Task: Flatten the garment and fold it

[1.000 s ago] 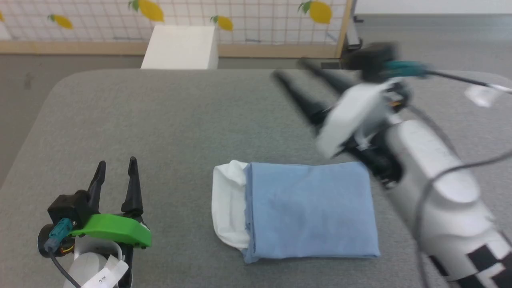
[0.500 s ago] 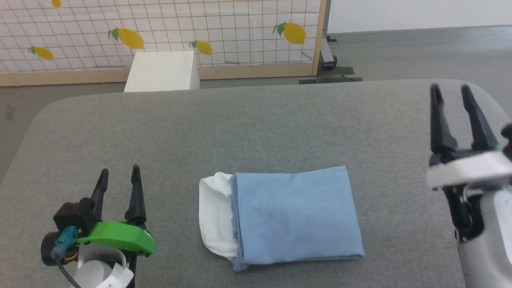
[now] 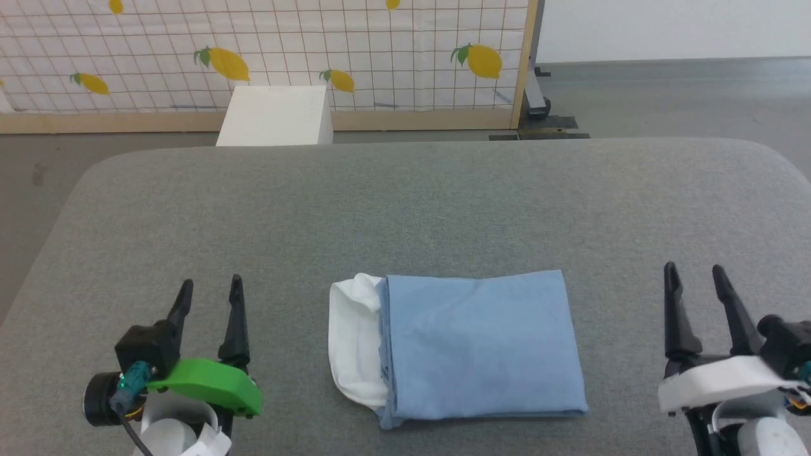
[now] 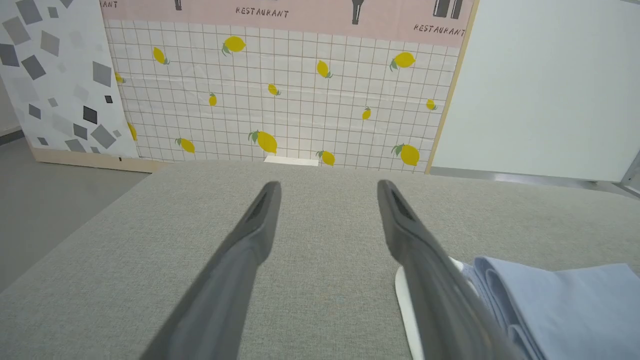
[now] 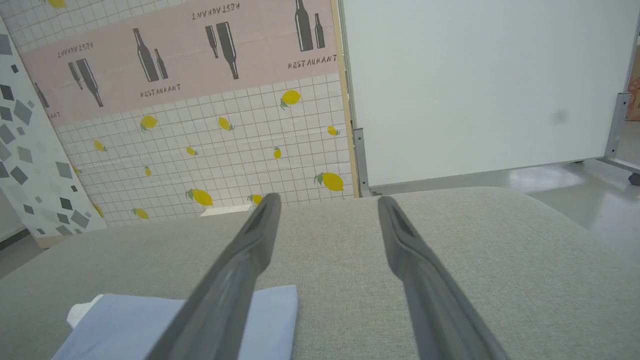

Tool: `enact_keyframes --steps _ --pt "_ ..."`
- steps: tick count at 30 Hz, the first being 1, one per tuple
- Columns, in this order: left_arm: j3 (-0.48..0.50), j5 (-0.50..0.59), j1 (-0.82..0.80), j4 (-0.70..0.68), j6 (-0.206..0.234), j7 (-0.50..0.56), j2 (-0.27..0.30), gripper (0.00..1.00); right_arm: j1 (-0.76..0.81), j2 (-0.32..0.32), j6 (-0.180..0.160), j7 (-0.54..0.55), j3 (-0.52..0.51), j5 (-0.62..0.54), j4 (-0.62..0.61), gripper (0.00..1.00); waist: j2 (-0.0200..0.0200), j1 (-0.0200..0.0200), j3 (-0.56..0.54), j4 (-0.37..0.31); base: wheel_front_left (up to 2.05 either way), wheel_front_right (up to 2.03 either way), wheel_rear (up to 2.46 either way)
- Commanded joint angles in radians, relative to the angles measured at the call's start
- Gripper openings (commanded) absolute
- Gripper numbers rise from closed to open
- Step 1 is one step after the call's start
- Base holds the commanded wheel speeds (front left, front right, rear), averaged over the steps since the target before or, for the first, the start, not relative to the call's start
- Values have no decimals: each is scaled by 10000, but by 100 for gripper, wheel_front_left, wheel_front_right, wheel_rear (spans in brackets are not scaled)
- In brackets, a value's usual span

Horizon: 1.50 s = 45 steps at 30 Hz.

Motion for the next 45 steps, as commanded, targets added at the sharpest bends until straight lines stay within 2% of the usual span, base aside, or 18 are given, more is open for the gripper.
enact_keyframes --steps 1,15,45 --pt "-70 183 195 65 44 18 -31 100 192 9 -15 7 63 -207 -74 100 0 0 -31 67 0 0 0" --pt "-566 264 207 602 -2 216 -61 100 790 167 -15 350 183 -723 -261 100 0 0 70 295 0 0 0" --pt "-670 83 190 623 291 136 99 100 568 351 -15 592 49 -837 -21 100 0 0 169 232 0 0 0"
